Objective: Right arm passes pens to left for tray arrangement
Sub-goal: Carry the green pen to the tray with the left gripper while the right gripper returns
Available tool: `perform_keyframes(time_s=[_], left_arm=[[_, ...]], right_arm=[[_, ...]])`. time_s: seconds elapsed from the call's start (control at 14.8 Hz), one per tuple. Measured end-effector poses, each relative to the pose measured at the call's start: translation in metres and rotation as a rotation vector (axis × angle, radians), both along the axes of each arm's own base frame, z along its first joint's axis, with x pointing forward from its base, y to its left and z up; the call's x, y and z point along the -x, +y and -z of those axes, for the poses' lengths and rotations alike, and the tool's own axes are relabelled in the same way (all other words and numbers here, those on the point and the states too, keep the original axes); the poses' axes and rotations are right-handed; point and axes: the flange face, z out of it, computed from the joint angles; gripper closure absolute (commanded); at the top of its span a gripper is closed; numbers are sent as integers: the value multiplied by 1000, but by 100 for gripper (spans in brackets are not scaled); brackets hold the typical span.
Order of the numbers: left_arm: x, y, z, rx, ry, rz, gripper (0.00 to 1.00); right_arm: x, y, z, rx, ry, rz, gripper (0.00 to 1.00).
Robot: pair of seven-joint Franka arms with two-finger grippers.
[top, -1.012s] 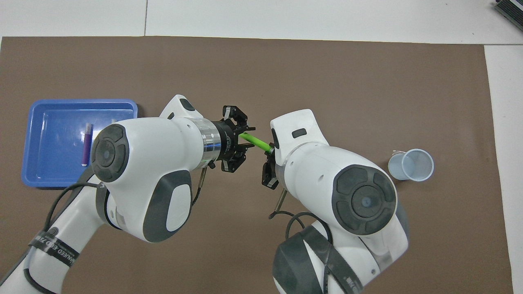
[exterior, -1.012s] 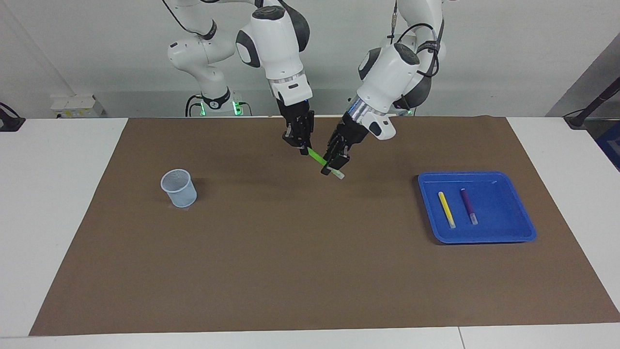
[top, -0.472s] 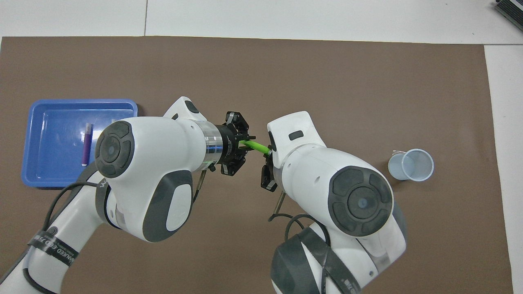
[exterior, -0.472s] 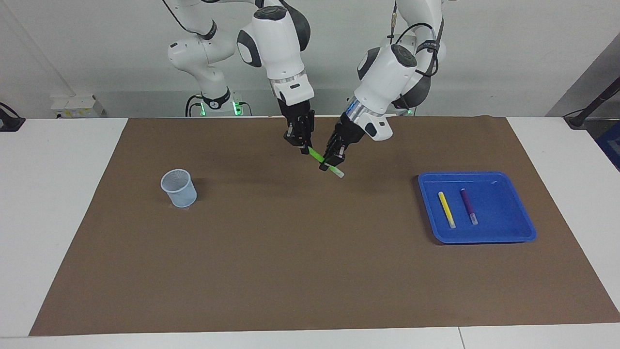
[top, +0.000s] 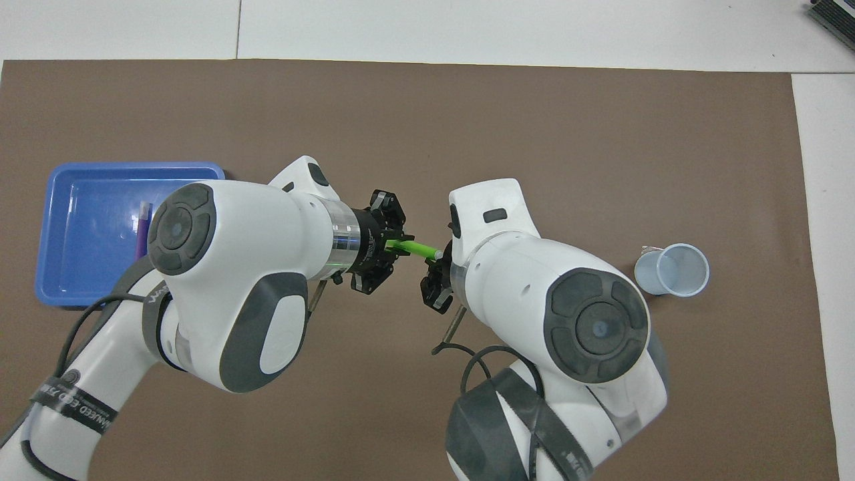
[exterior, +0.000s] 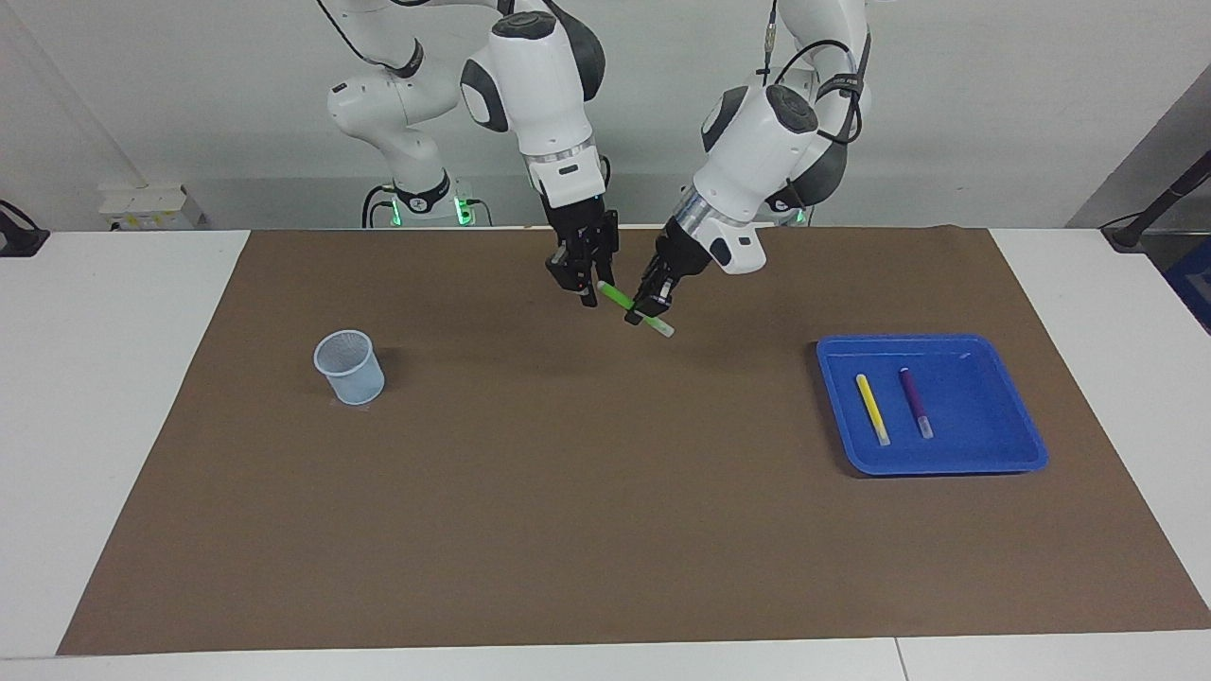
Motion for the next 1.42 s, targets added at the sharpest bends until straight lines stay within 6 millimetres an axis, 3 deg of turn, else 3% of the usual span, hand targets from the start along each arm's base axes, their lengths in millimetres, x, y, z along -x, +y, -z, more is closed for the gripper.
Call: perform_keyframes(time_s=[0.13, 0.2, 0.4, 0.61, 0.94, 1.15, 1.42], left_arm=[[-9, 23, 0, -31, -21, 159, 100], [-13, 43, 4, -62, -12, 263, 100], [-29, 114, 7, -141, -8, 479, 100], [-40, 168, 7, -165, -22, 620, 100], [-48, 237, 13, -298, -41, 880, 100], [-53, 280, 13, -336, -68, 1003, 100], [-56, 336, 14, -369, -83, 1122, 100]], right_arm=[[-1, -1, 2, -5, 9, 19, 0], [-10, -15, 2, -4, 9, 49, 0], [-43, -82, 4, 9, 65, 178, 0], [-59, -132, 5, 20, 126, 270, 0], [-65, -199, 9, 71, 262, 377, 0], [-64, -240, 0, 94, 344, 440, 0], [-57, -312, -5, 111, 465, 556, 0]])
